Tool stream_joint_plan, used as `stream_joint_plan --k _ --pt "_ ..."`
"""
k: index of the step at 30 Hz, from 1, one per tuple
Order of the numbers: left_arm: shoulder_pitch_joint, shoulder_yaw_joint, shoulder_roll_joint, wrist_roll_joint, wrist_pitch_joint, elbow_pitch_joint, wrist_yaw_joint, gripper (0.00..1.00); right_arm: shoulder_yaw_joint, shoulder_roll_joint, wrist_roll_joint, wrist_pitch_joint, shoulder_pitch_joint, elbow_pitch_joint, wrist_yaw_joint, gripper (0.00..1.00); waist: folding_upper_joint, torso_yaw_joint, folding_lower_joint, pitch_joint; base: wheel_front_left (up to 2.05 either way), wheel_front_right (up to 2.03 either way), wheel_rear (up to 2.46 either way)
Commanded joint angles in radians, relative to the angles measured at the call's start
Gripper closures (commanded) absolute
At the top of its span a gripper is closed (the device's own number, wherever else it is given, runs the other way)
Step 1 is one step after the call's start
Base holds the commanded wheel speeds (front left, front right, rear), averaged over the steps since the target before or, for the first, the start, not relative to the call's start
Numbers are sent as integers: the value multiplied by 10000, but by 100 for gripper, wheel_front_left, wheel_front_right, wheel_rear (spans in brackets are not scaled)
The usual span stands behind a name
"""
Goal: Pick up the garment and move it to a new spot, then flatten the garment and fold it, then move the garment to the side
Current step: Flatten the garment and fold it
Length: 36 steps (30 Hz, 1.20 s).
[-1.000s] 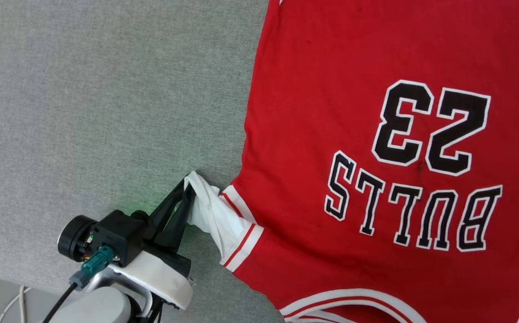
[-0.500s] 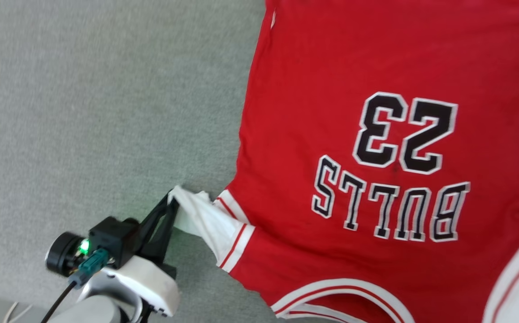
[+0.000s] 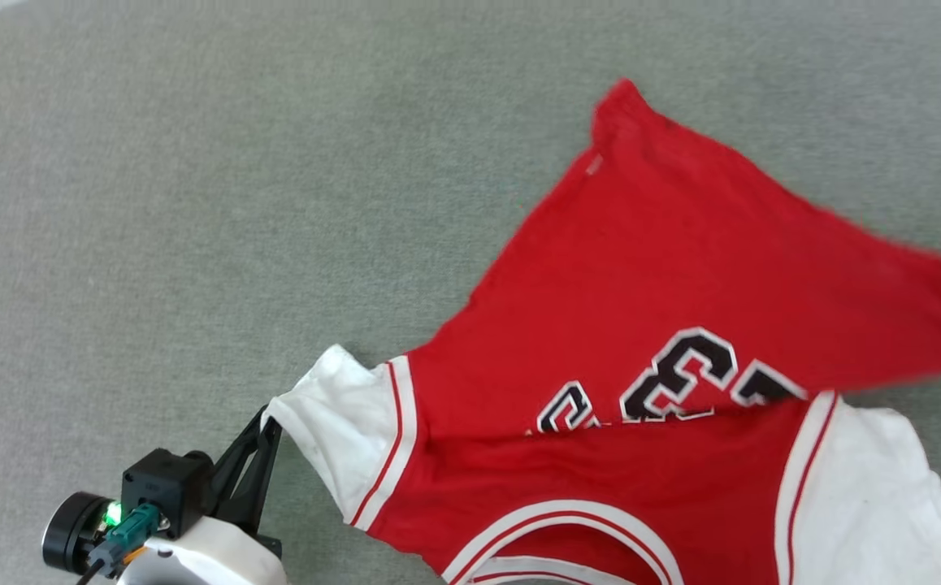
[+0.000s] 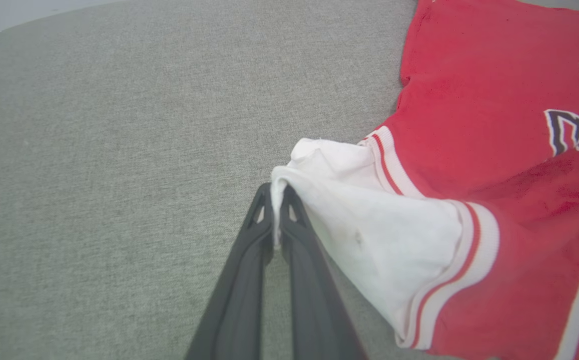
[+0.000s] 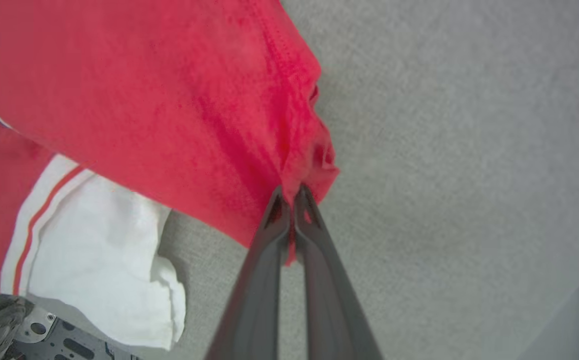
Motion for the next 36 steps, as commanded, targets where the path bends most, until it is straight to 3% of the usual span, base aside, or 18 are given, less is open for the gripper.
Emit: stream_joint_plan --k 1,7,15,16,17,22,27,31,36 --pt "126 45 49 -28 24 -28 15 100 -20 -213 128 -273 646 -36 -7 100 0 -237 0 -231 0 0 0" --pt "385 63 217 -47 22 -70 44 100 -24 -776 845 -1392 3603 -41 -7 100 0 -459 0 -449 0 0 0" --pt "461 13 223 -54 31 -71 -8 100 -232 -77 1189 -2112 5989 216 -6 100 0 -551 0 -491 0 0 0" --pt "454 -2 230 -48 47 -50 -14 100 -453 20 1177 -2273 5979 246 -6 57 0 -554 0 -501 0 0 0" --pt "446 -10 234 -46 43 -38 -24 100 -729 77 1138 -2416 5927 243 -7 0 0 -556 0 -512 0 0 0" --pt "382 -84 216 -14 129 -31 -50 100 -2082 -71 848 -2694 5303 -224 -7 0 0 -527 0 -599 0 0 0" --pt "168 -186 123 100 248 -48 -127 100 -3288 -189 351 -2258 4242 -1052 -7 0 0 -348 0 -521 0 0 0" --pt "-96 -280 24 240 344 -39 -222 100 -3379 22 -239 -1098 2932 -1656 -7 0 0 -147 0 -337 0 0 0" --pt "-472 -374 -193 478 420 -16 -315 100 -2596 631 -958 850 854 -1833 -7 0 0 136 0 48 0 0 0"
